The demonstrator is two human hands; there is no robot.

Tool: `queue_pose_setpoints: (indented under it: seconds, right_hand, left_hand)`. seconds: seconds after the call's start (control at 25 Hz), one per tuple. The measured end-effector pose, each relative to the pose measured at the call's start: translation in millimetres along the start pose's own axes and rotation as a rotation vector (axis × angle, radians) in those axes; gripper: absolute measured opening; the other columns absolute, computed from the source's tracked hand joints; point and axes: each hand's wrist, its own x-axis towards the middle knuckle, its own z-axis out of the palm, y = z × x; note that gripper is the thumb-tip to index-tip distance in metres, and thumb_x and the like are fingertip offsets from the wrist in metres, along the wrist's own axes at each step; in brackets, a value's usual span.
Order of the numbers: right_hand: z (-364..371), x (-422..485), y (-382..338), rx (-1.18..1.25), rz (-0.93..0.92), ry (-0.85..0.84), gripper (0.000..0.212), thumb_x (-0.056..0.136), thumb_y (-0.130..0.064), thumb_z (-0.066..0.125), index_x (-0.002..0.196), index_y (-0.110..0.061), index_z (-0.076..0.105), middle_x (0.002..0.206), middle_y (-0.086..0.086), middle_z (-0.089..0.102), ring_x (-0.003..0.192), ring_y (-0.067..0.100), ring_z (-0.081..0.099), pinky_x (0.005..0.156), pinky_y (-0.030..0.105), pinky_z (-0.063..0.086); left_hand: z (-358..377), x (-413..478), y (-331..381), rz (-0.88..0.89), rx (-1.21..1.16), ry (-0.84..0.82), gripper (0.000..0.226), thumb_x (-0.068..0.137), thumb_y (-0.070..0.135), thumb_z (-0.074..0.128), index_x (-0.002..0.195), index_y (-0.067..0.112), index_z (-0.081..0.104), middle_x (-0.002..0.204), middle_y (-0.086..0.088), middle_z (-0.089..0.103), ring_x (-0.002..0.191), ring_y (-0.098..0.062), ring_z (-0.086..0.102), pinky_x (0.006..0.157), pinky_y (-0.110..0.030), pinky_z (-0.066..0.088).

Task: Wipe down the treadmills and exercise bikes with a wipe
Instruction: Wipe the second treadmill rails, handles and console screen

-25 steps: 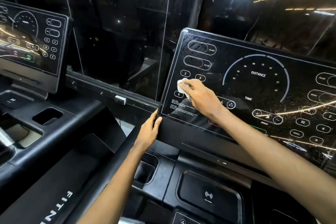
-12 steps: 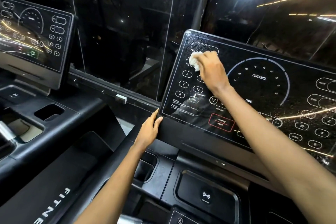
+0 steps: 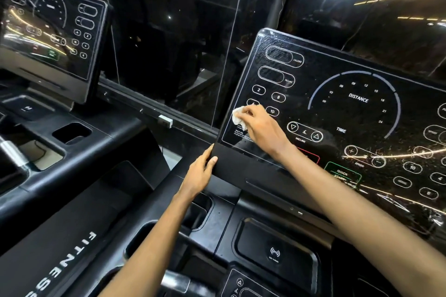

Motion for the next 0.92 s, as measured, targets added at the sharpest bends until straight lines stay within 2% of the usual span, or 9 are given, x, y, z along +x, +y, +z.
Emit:
queue_pose_setpoints:
  seconds: [0.08,0.16,0.28,0.36,0.44,0.56,0.76,0.88,0.92]
  right_hand:
    - [12.1,-7.2,-12.8,-0.012,-0.023,-0.028,0.036,0.081,0.008,0.065,0.113,-0.009,0.064,0.114,0.006,0.059,0.102,0.026,0.056,0.074,0.037,0.057]
    - [27.5,-29.3,-26.1,-0.042,-0.111,-0.135,0.039,0.077,0.008,0.065,0.112,-0.009,0.064,0.112,0.006,0.06,0.102,0.026,0.057,0.076,0.038,0.056]
    - [42.1,-66.9,-33.3,0.026,-0.135,-0.21,0.039,0.081,0.006,0.059,0.115,-0.012,0.063,0.114,0.002,0.058,0.102,0.022,0.054,0.08,0.035,0.054]
    - [49.0,-75.8,-41.2,0.046,-0.117,-0.224,0.039,0.084,0.002,0.054,0.119,-0.011,0.064,0.117,0.003,0.058,0.104,0.022,0.056,0.083,0.033,0.054]
    - [55.0,-76.2,-53.6,0.071,-0.091,-0.233,0.04,0.083,0.004,0.059,0.121,-0.007,0.064,0.117,0.007,0.06,0.106,0.025,0.058,0.086,0.034,0.054]
    - [44.5,-89.0,-47.7,0.09,-0.137,-0.244,0.044,0.079,0.008,0.069,0.12,-0.008,0.065,0.119,0.007,0.062,0.105,0.025,0.059,0.086,0.036,0.055]
    - [2.4,-109.7,-15.9,0.167,0.125,-0.01,0.022,0.095,0.002,0.054,0.108,-0.01,0.067,0.123,-0.004,0.06,0.101,0.018,0.056,0.087,0.028,0.052]
    - [2.7,-119.0,-25.1,0.132,0.095,-0.116,0.023,0.094,0.003,0.053,0.102,-0.018,0.06,0.117,-0.011,0.057,0.092,0.011,0.049,0.079,0.029,0.049]
    - [-0.2,-118.6,-22.3,0.128,0.094,-0.103,0.025,0.094,0.004,0.053,0.103,-0.018,0.061,0.115,-0.01,0.057,0.091,0.012,0.049,0.079,0.03,0.049]
  left_hand:
    - [-5.9,-2.8,0.0,-0.008,-0.016,0.002,0.043,0.107,0.03,0.045,0.149,0.038,0.044,0.145,0.014,0.053,0.132,0.002,0.046,0.109,-0.013,0.034]
    - [-10.6,-1.8,-0.7,-0.015,-0.004,-0.006,0.043,0.106,0.023,0.045,0.147,0.038,0.048,0.143,0.015,0.054,0.13,0.002,0.046,0.099,0.0,0.03]
    - [-12.5,0.9,-2.1,-0.016,0.004,-0.006,0.042,0.106,0.025,0.046,0.145,0.04,0.05,0.14,0.015,0.057,0.127,0.003,0.048,0.091,0.005,0.029]
    - [-12.5,1.0,-2.2,-0.019,-0.011,0.002,0.041,0.105,0.028,0.047,0.144,0.042,0.05,0.139,0.015,0.059,0.126,0.004,0.051,0.091,0.003,0.031]
    - [-11.4,-0.9,-0.8,-0.012,-0.025,0.013,0.04,0.106,0.032,0.046,0.144,0.043,0.05,0.138,0.017,0.059,0.123,0.007,0.051,0.097,-0.002,0.034]
    - [-7.0,0.5,6.0,-0.027,-0.025,-0.011,0.044,0.105,0.044,0.044,0.149,0.039,0.042,0.139,0.018,0.054,0.127,0.001,0.049,0.109,-0.022,0.038]
    - [4.9,19.2,20.9,0.049,0.035,0.002,0.062,0.102,0.055,0.044,0.154,0.023,0.033,0.151,0.003,0.048,0.138,-0.01,0.043,0.116,-0.037,0.035]
    - [12.2,23.0,29.1,0.07,0.015,0.029,0.067,0.1,0.055,0.047,0.154,0.018,0.03,0.153,0.0,0.044,0.14,-0.011,0.039,0.118,-0.039,0.032]
    - [13.5,24.5,31.1,0.078,0.014,0.029,0.072,0.099,0.058,0.046,0.155,0.017,0.027,0.155,-0.001,0.042,0.142,-0.011,0.037,0.119,-0.04,0.031]
